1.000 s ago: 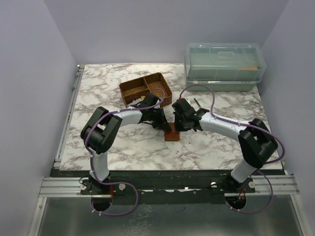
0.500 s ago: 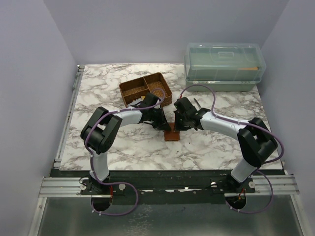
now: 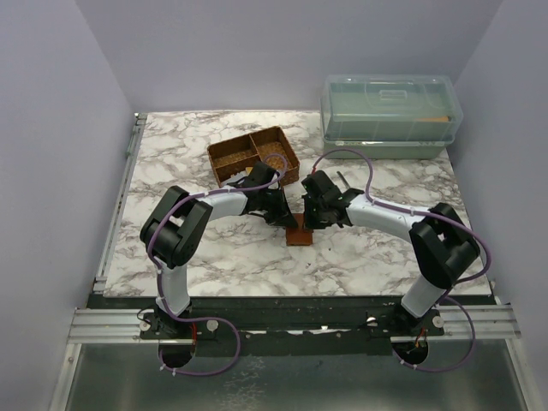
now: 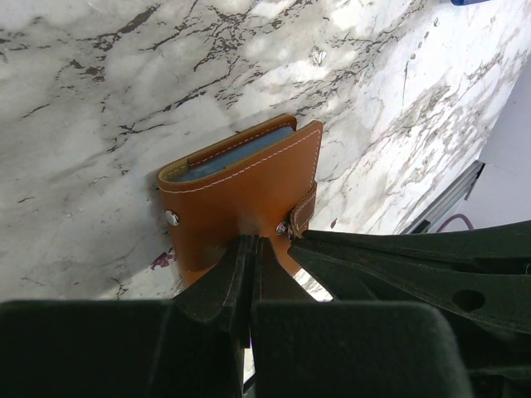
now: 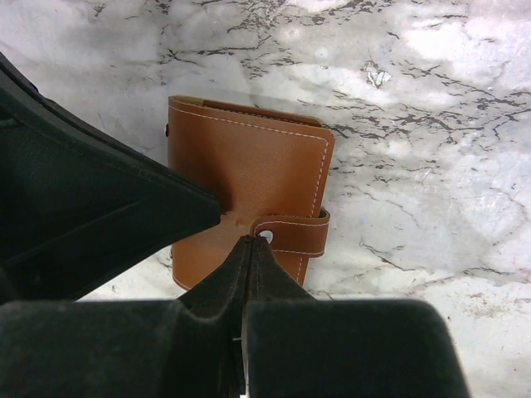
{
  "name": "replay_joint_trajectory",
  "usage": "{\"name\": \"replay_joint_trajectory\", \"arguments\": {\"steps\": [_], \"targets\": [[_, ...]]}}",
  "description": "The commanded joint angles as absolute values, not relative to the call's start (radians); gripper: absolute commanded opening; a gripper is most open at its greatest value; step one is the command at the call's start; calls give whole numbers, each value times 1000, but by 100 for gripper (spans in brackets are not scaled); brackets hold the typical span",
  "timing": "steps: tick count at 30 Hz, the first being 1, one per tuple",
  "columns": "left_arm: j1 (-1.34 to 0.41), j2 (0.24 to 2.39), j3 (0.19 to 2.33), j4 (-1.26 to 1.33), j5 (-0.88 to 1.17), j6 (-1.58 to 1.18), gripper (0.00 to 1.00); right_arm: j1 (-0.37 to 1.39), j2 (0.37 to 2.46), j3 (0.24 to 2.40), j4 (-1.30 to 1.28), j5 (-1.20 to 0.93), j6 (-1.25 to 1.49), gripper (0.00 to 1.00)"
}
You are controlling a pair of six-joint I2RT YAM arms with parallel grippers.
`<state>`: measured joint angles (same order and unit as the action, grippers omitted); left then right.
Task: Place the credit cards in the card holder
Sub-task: Close the card holder at the center of the board.
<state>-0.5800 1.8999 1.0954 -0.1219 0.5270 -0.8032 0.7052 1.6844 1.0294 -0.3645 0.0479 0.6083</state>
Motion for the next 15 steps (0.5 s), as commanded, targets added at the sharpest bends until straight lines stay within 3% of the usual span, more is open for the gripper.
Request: {"name": "replay_joint_trajectory", "arguments": {"steps": [1,15], "targets": [[-581,1881,1074,-143,520,-787,0,703,1709,1059,-372,15,594,0],[-580,1877,1070,-143,520,-785,0,693,1730,1050,-351,-25,601,0]]}}
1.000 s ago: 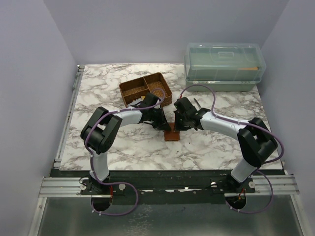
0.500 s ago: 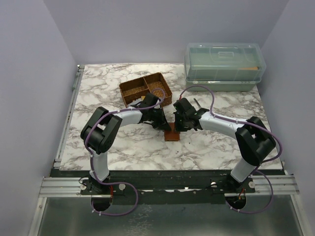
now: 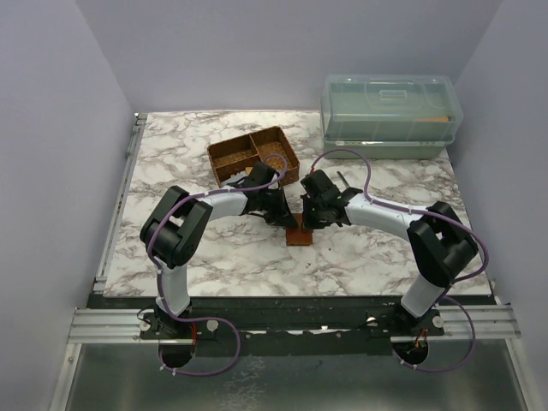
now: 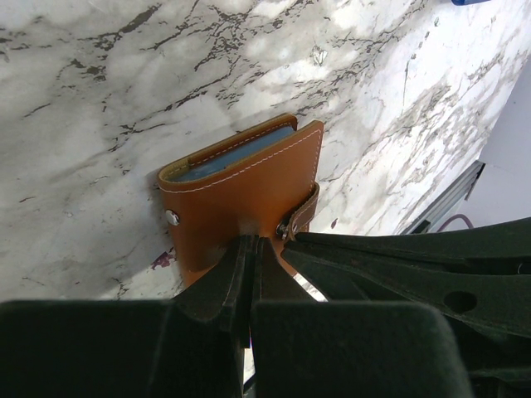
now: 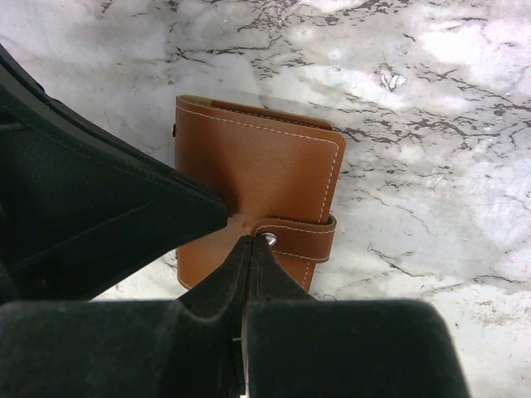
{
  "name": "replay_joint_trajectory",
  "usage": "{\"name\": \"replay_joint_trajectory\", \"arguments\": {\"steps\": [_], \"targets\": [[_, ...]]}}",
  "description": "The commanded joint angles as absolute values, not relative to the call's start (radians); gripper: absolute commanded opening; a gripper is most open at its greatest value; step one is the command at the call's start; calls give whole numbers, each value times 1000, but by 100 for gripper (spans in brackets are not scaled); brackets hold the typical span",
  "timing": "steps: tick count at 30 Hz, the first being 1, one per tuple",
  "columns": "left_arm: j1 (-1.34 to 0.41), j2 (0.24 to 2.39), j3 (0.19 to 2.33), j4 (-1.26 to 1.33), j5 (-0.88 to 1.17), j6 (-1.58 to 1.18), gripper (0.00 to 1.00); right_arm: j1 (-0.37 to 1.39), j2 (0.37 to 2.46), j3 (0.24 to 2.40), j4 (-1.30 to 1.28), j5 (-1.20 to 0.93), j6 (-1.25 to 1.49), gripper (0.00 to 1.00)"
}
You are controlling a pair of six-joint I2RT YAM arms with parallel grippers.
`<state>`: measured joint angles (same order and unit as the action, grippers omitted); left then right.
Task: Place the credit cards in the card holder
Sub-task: Close the card holder at the center of the board.
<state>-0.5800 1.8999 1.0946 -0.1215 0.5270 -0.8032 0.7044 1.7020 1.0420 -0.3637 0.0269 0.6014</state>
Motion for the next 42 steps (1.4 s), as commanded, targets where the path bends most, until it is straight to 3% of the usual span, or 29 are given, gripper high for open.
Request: {"name": "replay_joint_trajectory", "arguments": {"steps": [1,23,42], "targets": [[-580,1876,1069,-143,521,-785,0,688,1730,1046,-345,-34,602,0],[-575,1874,1071,-145,525,-780,0,497,1819,855,-98,-328,616,0],[-572,1868,1071,-143,531,-775,0,308,2078,559,451,-606,793,0]]}}
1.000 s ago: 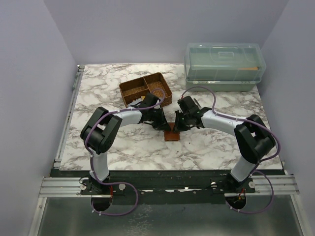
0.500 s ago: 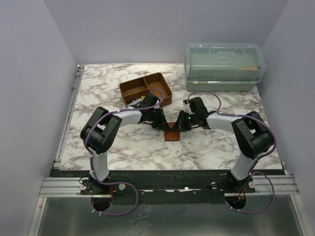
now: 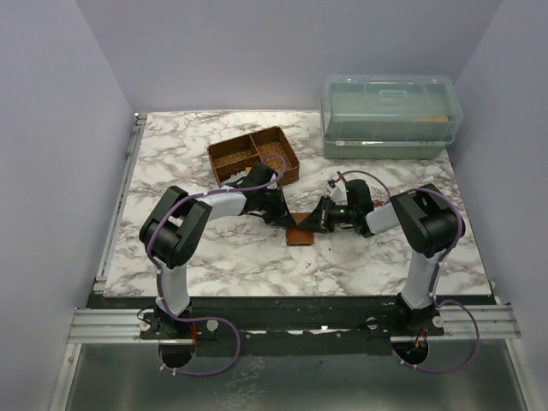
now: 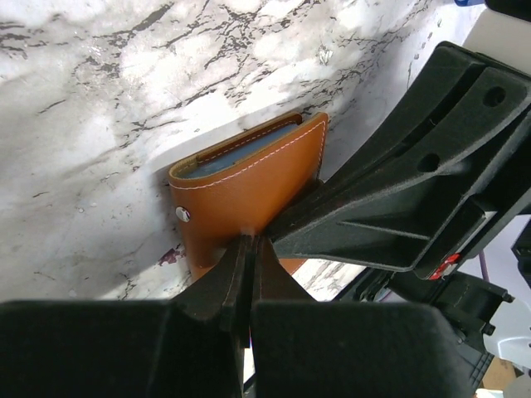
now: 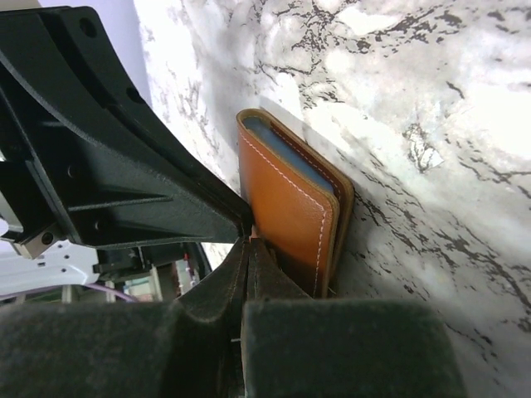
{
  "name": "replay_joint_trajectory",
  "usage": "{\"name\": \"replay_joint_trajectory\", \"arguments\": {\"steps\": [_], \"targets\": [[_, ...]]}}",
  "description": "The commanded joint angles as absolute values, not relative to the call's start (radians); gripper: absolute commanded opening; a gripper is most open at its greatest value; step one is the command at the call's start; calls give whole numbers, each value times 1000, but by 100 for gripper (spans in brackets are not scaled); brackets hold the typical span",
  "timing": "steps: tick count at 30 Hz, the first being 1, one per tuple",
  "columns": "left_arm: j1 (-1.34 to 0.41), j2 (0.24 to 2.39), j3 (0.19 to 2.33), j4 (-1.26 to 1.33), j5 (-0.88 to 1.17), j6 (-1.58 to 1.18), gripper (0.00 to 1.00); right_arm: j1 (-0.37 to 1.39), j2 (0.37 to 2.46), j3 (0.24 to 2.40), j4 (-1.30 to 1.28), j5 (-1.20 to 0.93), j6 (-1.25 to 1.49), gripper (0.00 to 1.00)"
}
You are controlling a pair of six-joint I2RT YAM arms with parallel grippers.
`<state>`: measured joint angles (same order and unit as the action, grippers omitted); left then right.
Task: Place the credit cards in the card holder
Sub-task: Close the card holder at the center of the board.
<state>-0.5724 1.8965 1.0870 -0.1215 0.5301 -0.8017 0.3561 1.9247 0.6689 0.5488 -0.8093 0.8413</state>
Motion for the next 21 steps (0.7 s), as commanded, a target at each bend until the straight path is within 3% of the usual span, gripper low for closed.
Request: {"name": "replay_joint_trajectory", "arguments": {"steps": [1,7,15,21], "targets": [[-572,1865,1072,-143,531,-771,0,298,2093,549,474,-608,803,0],[-572,1846,1080,-143,536,-755,0,235,2148,503,619,-677,888,0],[-574,1822,1099,-144,557,-750,0,233,2120,625,398,-576,962,0],[-574,1786,1101,-158,566,-745,0,234,2227,566,520,-576,993,0]]}}
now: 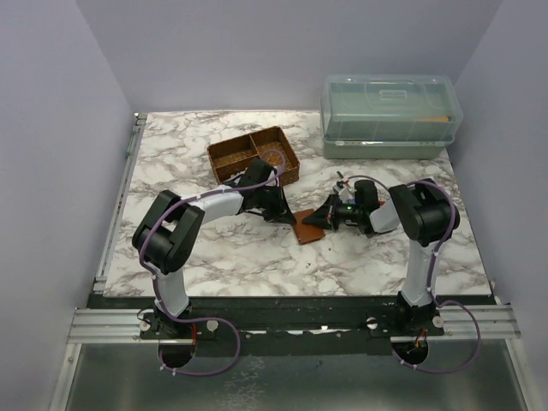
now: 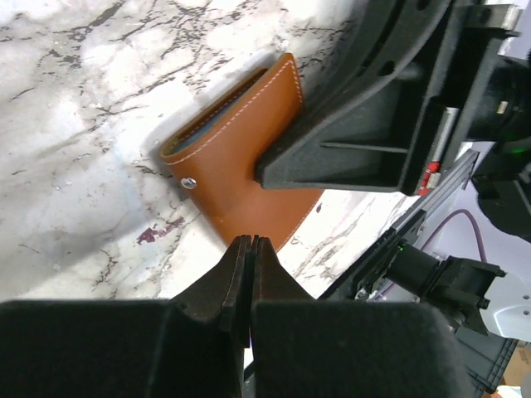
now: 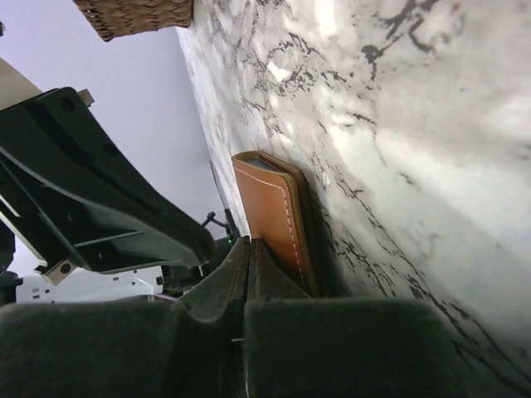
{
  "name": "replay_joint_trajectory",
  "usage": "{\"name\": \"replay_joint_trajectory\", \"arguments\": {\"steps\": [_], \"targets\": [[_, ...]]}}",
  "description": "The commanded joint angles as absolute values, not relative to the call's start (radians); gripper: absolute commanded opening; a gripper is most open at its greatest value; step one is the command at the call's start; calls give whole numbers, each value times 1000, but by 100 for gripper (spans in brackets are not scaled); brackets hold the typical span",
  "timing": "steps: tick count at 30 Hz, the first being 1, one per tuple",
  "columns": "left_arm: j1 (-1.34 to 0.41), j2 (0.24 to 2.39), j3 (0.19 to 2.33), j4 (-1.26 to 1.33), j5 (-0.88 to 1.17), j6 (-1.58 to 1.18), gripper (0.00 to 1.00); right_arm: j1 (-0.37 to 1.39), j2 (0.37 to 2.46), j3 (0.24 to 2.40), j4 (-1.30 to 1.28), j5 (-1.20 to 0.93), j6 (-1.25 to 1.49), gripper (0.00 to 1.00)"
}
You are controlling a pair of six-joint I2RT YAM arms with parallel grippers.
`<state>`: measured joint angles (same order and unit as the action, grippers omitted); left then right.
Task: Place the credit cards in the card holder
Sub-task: Close the card holder at the center of the board, then reset both arms
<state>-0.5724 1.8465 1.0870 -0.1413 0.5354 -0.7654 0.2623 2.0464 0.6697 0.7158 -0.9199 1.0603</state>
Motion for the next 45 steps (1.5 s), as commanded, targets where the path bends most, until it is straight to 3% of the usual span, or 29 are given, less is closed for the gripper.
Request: {"name": "replay_joint_trajectory", "arguments": {"steps": [1,4,7,11,14,17,20,27,33,37,42,45], "targets": [[-574,1778,1103,-163,563,-742,0,235,2235,537,562,-572,1000,0],[-574,1763,1104,-174,554,-736,0,241,2206,478,644,-571,1043,0],[-574,1760,1109,-183,555,-735,0,241,2112,494,522,-502,1012,0],[-573,1751,1113,-188,554,-733,0,239,2082,515,669,-675,1015,3],[-574,1747,1117,-196,554,-733,0,239,1996,585,593,-746,967,15],[-574,1746,1119,-201,557,-732,0,241,1853,663,404,-742,868,35],[-575,1750,1125,-206,553,-733,0,241,1725,745,195,-724,766,46],[-592,1784,1151,-206,556,-738,0,244,1510,811,-73,-650,602,61],[-607,1801,1167,-206,575,-742,4,275,1429,849,-276,-412,461,74],[-607,1754,1182,-204,574,-714,18,296,1258,852,-345,-318,422,77],[-607,1641,1254,-204,531,-653,55,296,973,923,-426,-254,396,81],[-611,1571,1324,-199,493,-616,71,296,852,1018,-493,-222,367,89]]}}
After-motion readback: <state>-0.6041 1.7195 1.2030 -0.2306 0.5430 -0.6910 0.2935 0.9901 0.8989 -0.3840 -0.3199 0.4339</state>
